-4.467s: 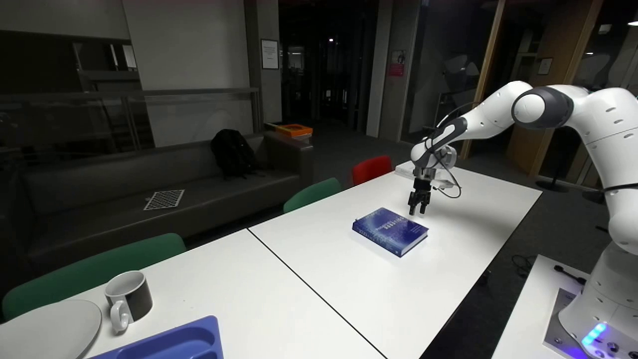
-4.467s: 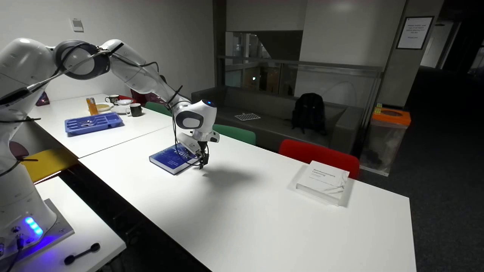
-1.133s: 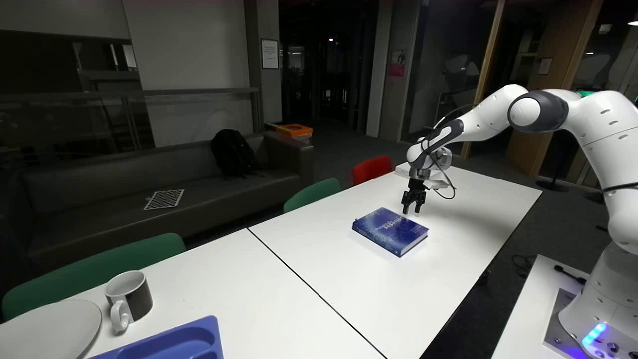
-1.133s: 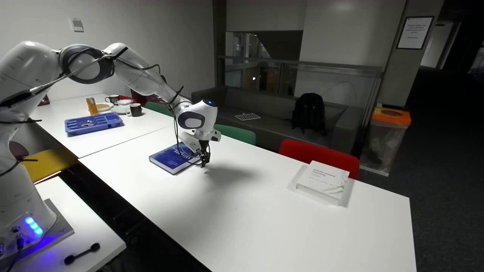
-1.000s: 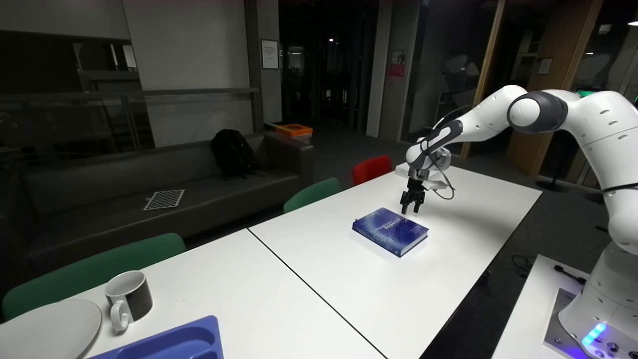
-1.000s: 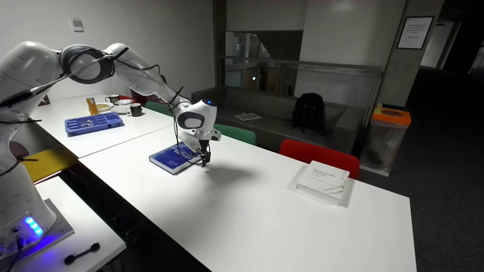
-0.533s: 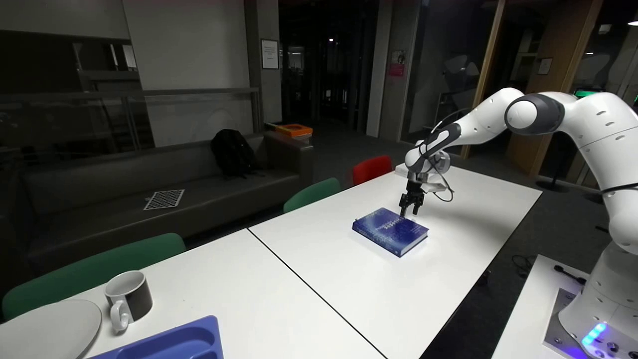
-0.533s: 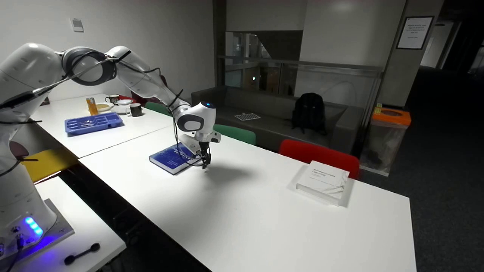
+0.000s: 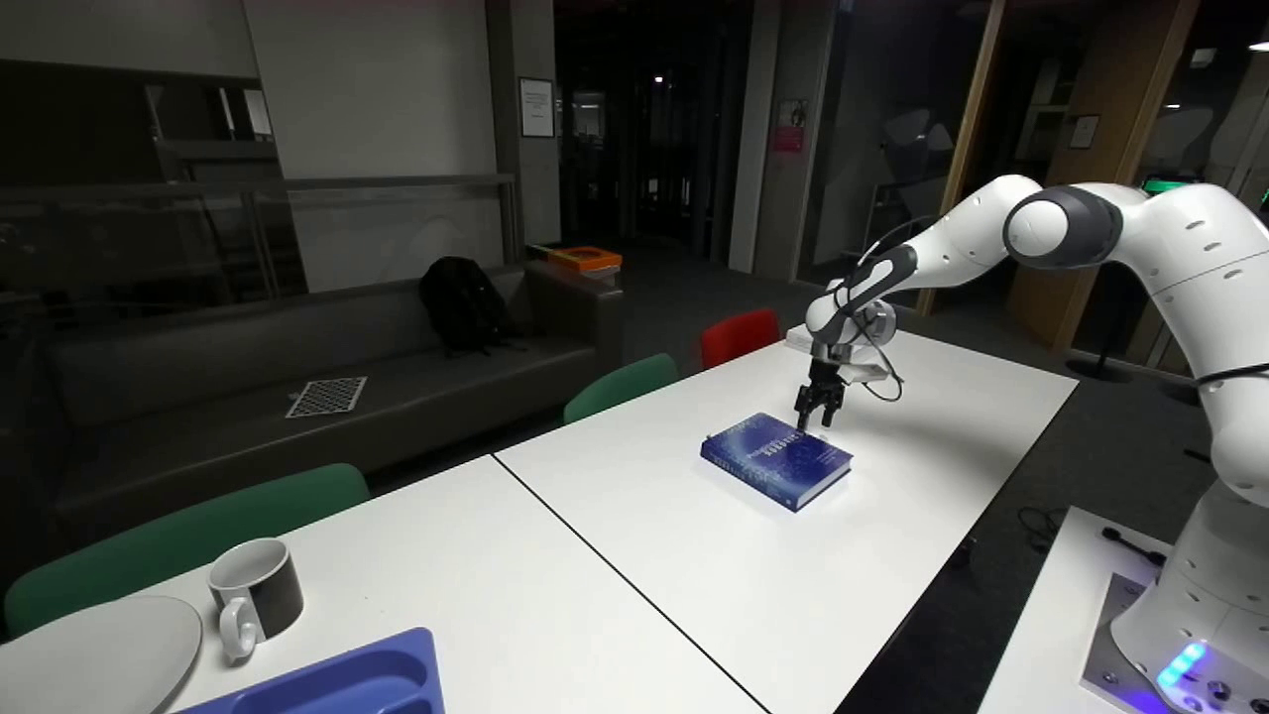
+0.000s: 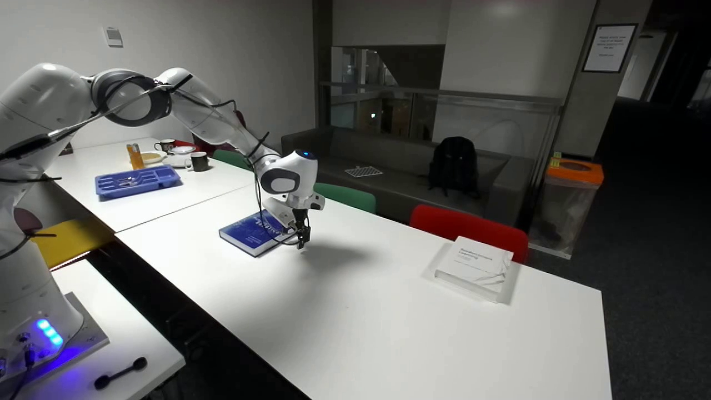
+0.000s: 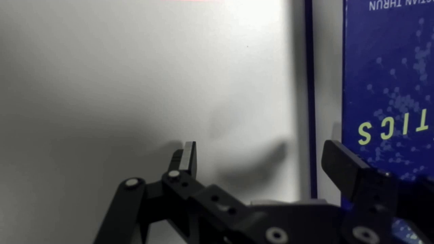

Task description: Open the book

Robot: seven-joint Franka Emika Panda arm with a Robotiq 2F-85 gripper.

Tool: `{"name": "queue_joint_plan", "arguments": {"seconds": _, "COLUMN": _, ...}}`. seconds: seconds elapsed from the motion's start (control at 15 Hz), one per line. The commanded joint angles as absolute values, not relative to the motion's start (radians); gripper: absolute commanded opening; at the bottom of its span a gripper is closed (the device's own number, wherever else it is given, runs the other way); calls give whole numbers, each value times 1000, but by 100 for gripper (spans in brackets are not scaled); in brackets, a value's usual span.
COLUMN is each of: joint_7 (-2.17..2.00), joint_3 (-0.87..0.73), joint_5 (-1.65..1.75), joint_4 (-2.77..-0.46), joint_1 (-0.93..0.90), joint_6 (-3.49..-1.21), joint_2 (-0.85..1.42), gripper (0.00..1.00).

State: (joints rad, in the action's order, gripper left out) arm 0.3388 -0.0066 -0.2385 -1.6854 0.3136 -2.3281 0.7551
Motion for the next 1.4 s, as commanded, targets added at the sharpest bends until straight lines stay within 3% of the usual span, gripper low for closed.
{"name": "queue_joint_plan", "arguments": {"seconds": 0.0, "joint_7": 309, "joint_3": -17, "joint_5": -211, "joint_4": -1688, "joint_1": 300, "joint_6": -2348, "joint_2": 754, "gripper": 100}}
{"name": "queue_joint_plan", "arguments": {"seconds": 0.73, "joint_7": 344, "joint_3": 10, "joint_5": -229, "joint_4": -1664, "joint_1": 322, "joint_6": -2271, "joint_2": 758, "gripper": 100}}
{"name": "queue_joint_plan", "arguments": {"seconds": 1.33, "joint_7": 489, "joint_3": 80, "joint_5": -398, "joint_4": -1576, "joint_1": 427, "joint_6": -1914, "joint_2": 760, "gripper": 100}}
